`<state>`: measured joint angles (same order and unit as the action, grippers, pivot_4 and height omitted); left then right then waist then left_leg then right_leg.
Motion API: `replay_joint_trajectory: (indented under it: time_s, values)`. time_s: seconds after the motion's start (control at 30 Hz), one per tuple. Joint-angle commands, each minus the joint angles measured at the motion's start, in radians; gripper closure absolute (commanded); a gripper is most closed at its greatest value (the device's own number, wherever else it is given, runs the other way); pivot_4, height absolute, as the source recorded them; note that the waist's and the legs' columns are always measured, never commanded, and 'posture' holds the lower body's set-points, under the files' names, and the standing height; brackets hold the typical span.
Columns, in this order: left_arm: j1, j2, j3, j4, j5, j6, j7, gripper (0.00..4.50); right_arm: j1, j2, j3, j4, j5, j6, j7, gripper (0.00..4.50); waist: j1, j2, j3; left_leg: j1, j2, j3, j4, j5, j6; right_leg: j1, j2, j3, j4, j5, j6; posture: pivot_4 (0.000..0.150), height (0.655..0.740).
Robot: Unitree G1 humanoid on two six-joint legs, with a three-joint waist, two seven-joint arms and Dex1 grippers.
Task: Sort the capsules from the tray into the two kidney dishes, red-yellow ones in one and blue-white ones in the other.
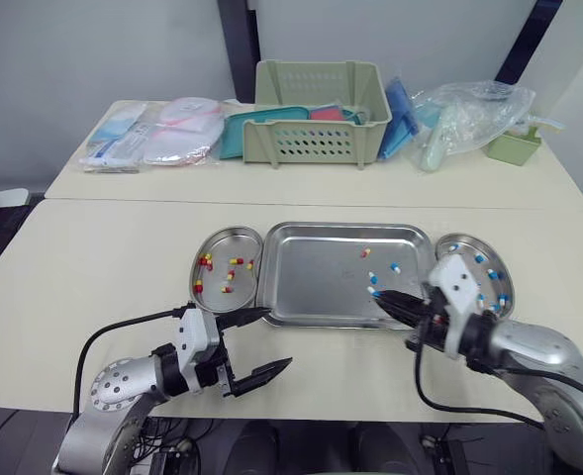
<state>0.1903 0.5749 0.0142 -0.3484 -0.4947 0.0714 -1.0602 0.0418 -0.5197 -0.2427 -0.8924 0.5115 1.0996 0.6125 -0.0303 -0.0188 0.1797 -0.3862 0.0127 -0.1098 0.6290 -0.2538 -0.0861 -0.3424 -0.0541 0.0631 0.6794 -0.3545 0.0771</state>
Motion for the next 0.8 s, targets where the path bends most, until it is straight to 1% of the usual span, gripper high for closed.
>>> replay_joint_trajectory:
  time_s: [0.03, 0.13, 0.23, 0.43, 0.63, 0.7, 0.73, 0.8]
  values:
    - [-0.008, 0.002, 0.002, 0.003, -0.032, -0.039, -0.052, 0.00, 0.120, -0.038, -0.203, -0.019, 0.036, -0.061, 0.044, 4.47, -0.001, 0.000, 0.000, 0.000, 0.000, 0.000, 0.000, 0.000, 0.000, 0.000, 0.000, 0.000, 0.000, 0.000, 0.000, 0.150, 0.7400]
    - [-0.014, 0.001, -0.002, 0.018, -0.036, -0.053, -0.082, 0.00, 0.213, -0.062, -0.321, 0.035, 0.024, -0.131, 0.062, 4.47, -0.001, 0.000, 0.000, 0.000, 0.000, 0.001, 0.000, 0.000, 0.000, 0.001, 0.000, 0.001, 0.000, 0.000, 0.000, 0.150, 0.7400]
    - [-0.019, -0.003, -0.007, 0.034, -0.034, -0.067, -0.104, 0.00, 0.247, -0.068, -0.368, 0.093, 0.020, -0.184, 0.056, 4.47, -0.005, 0.000, 0.000, 0.002, 0.000, 0.002, 0.000, 0.000, 0.000, 0.002, 0.000, 0.001, 0.000, 0.000, 0.000, 0.150, 0.7400]
    - [-0.023, -0.020, -0.019, 0.045, -0.020, -0.083, -0.109, 0.00, 0.273, -0.079, -0.341, 0.227, -0.046, -0.317, 0.034, 4.47, -0.002, 0.000, 0.000, 0.002, 0.000, 0.002, 0.000, 0.000, 0.000, 0.002, 0.000, 0.001, 0.000, 0.000, 0.000, 0.150, 0.7400]
    - [-0.021, -0.029, -0.020, 0.039, -0.014, -0.085, -0.103, 0.00, 0.221, -0.075, -0.312, 0.325, -0.073, -0.366, -0.016, 4.47, -0.003, 0.000, 0.000, 0.002, 0.000, 0.002, 0.000, 0.000, 0.000, 0.003, 0.000, 0.002, 0.000, 0.000, 0.000, 0.150, 0.7400]
    - [-0.020, -0.033, -0.018, 0.038, -0.012, -0.087, -0.099, 0.00, 0.220, -0.084, -0.301, 0.331, -0.077, -0.388, -0.010, 3.83, -0.002, 0.001, 0.000, 0.002, 0.000, 0.002, 0.000, 0.000, 0.000, 0.003, 0.000, 0.001, 0.000, 0.000, 0.000, 0.150, 0.7400]
    - [-0.020, -0.035, -0.017, 0.036, -0.012, -0.087, -0.095, 0.00, 0.216, -0.085, -0.299, 0.335, -0.077, -0.395, -0.012, 3.66, -0.002, 0.001, 0.000, 0.002, 0.000, 0.002, 0.000, 0.000, 0.000, 0.003, 0.000, 0.001, 0.000, 0.000, 0.000, 0.150, 0.7400]
    - [-0.016, -0.040, -0.014, 0.028, -0.015, -0.083, -0.083, 0.00, 0.211, -0.088, -0.293, 0.336, -0.075, -0.407, -0.014, 3.12, -0.002, 0.001, 0.000, 0.002, 0.000, 0.002, 0.000, 0.000, 0.000, 0.003, 0.000, 0.001, 0.000, 0.000, 0.000, 0.150, 0.7400]
